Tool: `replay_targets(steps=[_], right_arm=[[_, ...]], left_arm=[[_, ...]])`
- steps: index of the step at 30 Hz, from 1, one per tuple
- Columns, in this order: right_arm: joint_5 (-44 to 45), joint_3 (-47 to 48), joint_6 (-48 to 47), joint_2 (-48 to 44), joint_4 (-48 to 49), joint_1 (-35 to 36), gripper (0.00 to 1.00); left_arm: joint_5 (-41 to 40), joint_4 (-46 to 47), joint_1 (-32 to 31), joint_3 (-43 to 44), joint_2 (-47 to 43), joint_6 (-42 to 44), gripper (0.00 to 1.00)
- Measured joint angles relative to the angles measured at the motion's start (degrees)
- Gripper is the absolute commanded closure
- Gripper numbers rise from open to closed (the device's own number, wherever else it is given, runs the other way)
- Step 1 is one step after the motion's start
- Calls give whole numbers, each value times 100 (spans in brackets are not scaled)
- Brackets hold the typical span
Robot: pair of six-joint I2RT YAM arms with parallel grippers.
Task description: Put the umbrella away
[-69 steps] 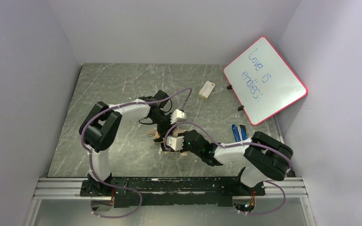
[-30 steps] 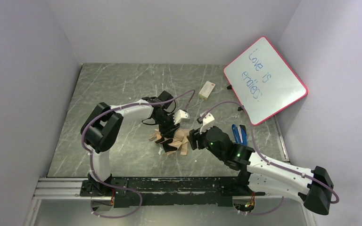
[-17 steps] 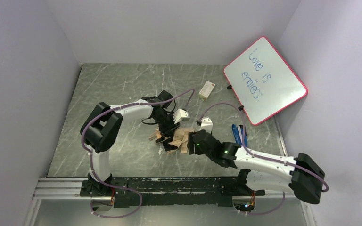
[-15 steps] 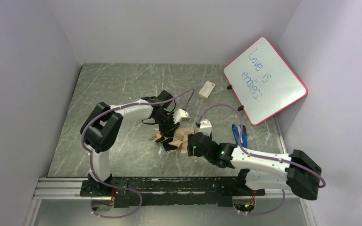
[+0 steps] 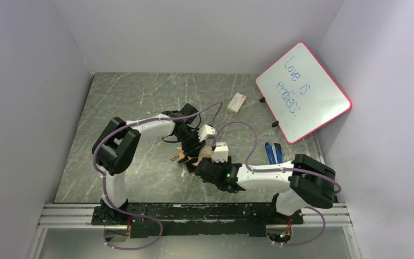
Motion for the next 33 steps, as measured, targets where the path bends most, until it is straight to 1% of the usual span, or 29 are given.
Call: replay_targets(steps=[8, 15, 23, 30, 33], right_arm=[[164, 348, 157, 581, -59, 4, 36], [369, 658, 286, 911, -326, 4, 52], [426, 846, 466, 1113, -463, 4, 60], [487, 839, 498, 1150, -415, 4, 72], [492, 710, 496, 1049, -319, -22, 80]], left_arm=[[0, 2, 0, 0, 4, -2, 95], [0, 2, 0, 0, 2, -2, 95], [0, 2, 0, 0, 2, -2, 95], [-2, 28, 0, -22, -11, -2, 95], [-4, 39, 0, -28, -13, -7, 95]])
